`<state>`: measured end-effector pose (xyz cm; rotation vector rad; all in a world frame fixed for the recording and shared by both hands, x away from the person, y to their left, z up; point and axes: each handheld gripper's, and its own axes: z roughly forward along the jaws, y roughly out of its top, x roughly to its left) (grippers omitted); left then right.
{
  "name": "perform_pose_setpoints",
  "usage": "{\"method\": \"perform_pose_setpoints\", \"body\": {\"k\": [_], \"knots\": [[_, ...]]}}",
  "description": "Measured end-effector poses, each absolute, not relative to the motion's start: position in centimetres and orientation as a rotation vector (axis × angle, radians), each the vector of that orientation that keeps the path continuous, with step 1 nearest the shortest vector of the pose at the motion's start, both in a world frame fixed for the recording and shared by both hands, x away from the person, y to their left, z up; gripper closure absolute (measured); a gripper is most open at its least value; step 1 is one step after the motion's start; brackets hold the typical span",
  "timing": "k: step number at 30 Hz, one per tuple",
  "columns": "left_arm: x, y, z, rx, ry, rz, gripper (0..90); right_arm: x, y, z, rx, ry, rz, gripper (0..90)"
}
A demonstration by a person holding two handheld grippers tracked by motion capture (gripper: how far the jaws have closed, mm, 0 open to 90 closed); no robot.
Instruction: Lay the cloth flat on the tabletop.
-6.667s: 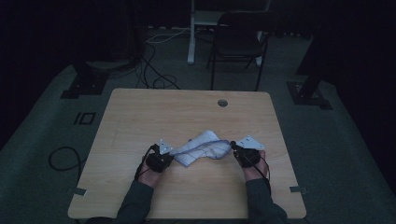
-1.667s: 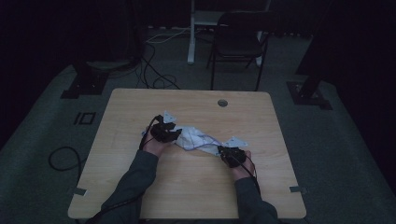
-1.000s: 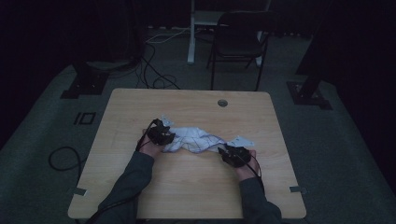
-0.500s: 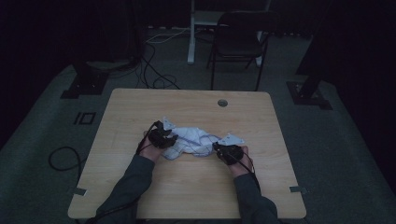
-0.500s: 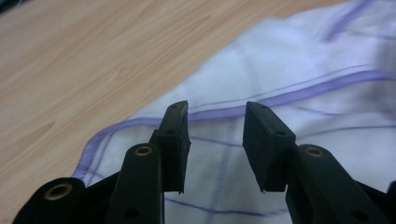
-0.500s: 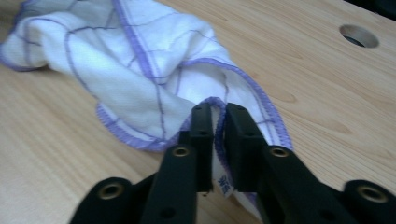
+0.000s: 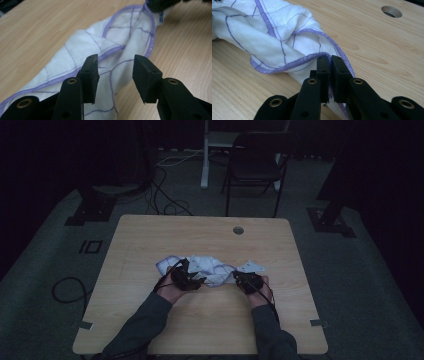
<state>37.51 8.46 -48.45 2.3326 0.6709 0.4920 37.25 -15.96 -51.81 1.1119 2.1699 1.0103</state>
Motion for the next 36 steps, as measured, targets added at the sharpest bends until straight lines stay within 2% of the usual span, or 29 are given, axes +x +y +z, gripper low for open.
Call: {"method": "perform_pose_setpoints", "body": {"k": [5, 9, 12, 19, 23, 27, 30, 36], "knots": [[37.8, 7.7, -49.4, 2.384, 0.667, 0.490, 64.2, 37.0, -16.4, -51.7, 1.108, 2.168, 1.017, 83.6], [37.8, 7.4, -49.5, 2.417, 0.650, 0.492, 77.5, 36.6, -16.7, -51.7, 1.096, 2.169, 1.023, 70.0], [37.6, 7.2, -49.4, 2.428, 0.636, 0.484, 85.0, 35.9, -17.0, -51.6, 1.098, 2.158, 1.038, 64.8], [37.1, 6.4, -49.0, 2.426, 0.619, 0.456, 86.5, 33.7, -17.1, -50.7, 1.038, 2.148, 1.058, 60.0], [36.7, 5.7, -48.3, 2.423, 0.594, 0.430, 86.5, 32.8, -16.7, -50.1, 0.984, 2.163, 1.064, 64.2], [36.6, 5.3, -47.5, 2.382, 0.576, 0.343, 86.5, 32.5, -16.7, -49.8, 0.976, 2.152, 1.075, 65.0], [37.4, 5.7, -46.8, 2.333, 0.599, 0.300, 86.6, 32.7, -16.9, -49.5, 0.991, 2.133, 1.081, 65.0], [40.5, 7.0, -46.8, 2.278, 0.713, 0.309, 86.6, 32.6, -17.0, -49.0, 0.982, 2.117, 1.097, 65.3]]}}
